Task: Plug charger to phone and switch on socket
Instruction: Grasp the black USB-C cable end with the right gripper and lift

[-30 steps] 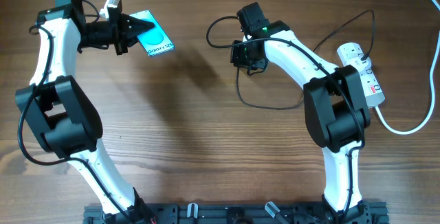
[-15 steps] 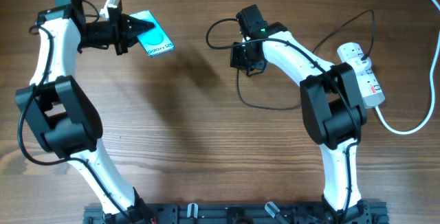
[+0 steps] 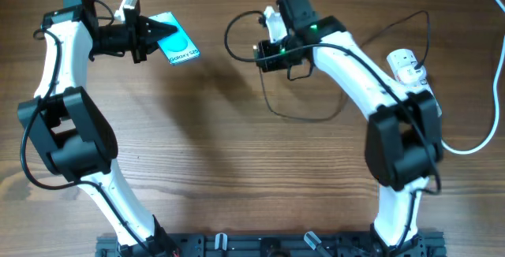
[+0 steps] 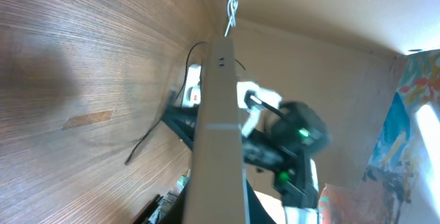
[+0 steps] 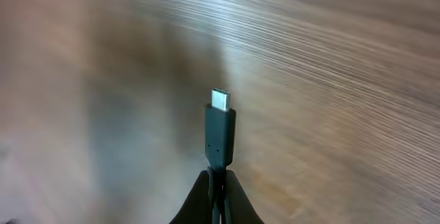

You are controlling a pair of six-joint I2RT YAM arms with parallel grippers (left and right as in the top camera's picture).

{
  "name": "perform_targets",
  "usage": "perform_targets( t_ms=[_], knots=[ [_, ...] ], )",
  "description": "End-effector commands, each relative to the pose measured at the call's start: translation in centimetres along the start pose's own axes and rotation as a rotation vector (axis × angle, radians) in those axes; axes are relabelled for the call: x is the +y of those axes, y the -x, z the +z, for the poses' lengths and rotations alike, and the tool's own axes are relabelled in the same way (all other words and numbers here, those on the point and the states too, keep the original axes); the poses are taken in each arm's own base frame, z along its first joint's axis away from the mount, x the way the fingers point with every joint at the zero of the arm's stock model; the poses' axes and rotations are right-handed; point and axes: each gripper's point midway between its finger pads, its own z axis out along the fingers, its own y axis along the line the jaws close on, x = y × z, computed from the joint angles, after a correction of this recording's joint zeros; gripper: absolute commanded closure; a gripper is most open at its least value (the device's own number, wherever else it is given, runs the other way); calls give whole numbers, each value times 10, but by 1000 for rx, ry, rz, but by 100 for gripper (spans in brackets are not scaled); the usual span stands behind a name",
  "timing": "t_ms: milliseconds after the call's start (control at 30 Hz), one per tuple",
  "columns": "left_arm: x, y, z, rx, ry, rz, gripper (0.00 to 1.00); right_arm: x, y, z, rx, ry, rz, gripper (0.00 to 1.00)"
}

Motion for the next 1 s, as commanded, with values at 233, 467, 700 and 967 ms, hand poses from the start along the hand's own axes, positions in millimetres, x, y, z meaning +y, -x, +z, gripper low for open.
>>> perform_targets(
  t_ms=[233, 467, 700, 967],
  knots=[
    [-15, -6, 1, 8, -27, 99, 96, 96, -24, -68, 58, 430, -131, 96],
    [-22, -18, 22, 63, -39, 170, 96, 130, -45, -95, 95, 456, -162, 96],
    [-52, -26, 21, 100, -217, 281, 96, 171, -69, -85, 170, 566, -160, 96],
    [-52, -33, 33, 130, -206, 274, 96, 157, -54, -73, 126, 443, -74, 96]
  ],
)
